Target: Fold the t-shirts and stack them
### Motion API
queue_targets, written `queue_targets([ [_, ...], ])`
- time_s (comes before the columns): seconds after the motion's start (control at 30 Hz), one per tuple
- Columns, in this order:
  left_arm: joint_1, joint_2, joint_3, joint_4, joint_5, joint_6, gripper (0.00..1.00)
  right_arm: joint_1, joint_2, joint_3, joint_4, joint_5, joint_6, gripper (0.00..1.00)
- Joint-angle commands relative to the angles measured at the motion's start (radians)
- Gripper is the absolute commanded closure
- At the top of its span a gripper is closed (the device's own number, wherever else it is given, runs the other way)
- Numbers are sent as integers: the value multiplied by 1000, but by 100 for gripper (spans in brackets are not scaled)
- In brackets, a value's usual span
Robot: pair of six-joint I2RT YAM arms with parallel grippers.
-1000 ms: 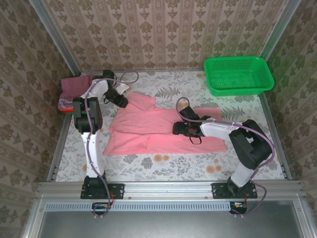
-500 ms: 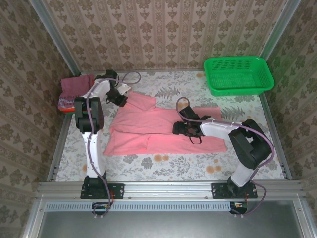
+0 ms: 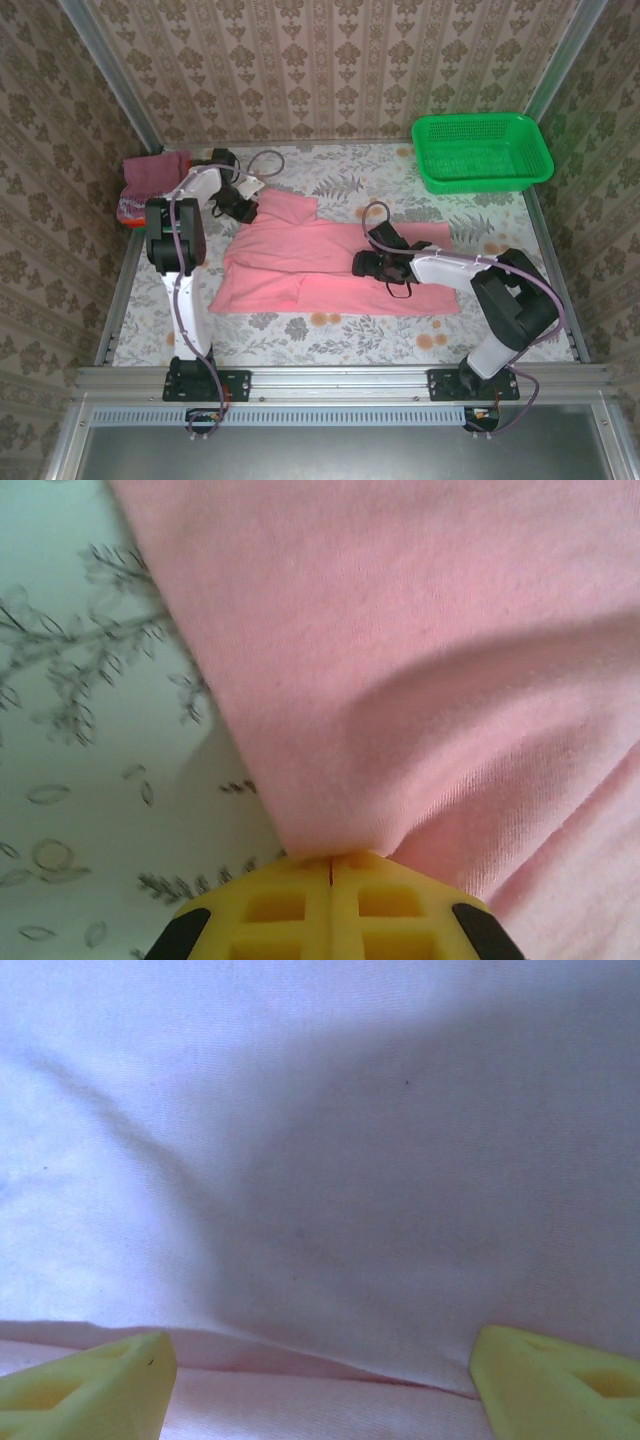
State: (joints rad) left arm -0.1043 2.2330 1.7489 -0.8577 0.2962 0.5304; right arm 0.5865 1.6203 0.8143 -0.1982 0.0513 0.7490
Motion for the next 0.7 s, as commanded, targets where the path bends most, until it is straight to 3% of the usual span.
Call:
queue_targets([
  [0.0, -1, -59, -41, 3, 31, -15, 100, 6, 7, -32, -126, -31, 27, 20],
  [0.3, 5, -62, 19, 16, 80, 21, 100, -115, -63, 142, -139, 55, -61, 16],
  [0.43, 8, -54, 68, -11, 90, 38, 100, -236, -76, 153, -175, 165, -92, 15],
  [0.67, 10, -40, 93, -13, 98, 50, 100, -489, -39, 158, -165, 212, -85, 25],
])
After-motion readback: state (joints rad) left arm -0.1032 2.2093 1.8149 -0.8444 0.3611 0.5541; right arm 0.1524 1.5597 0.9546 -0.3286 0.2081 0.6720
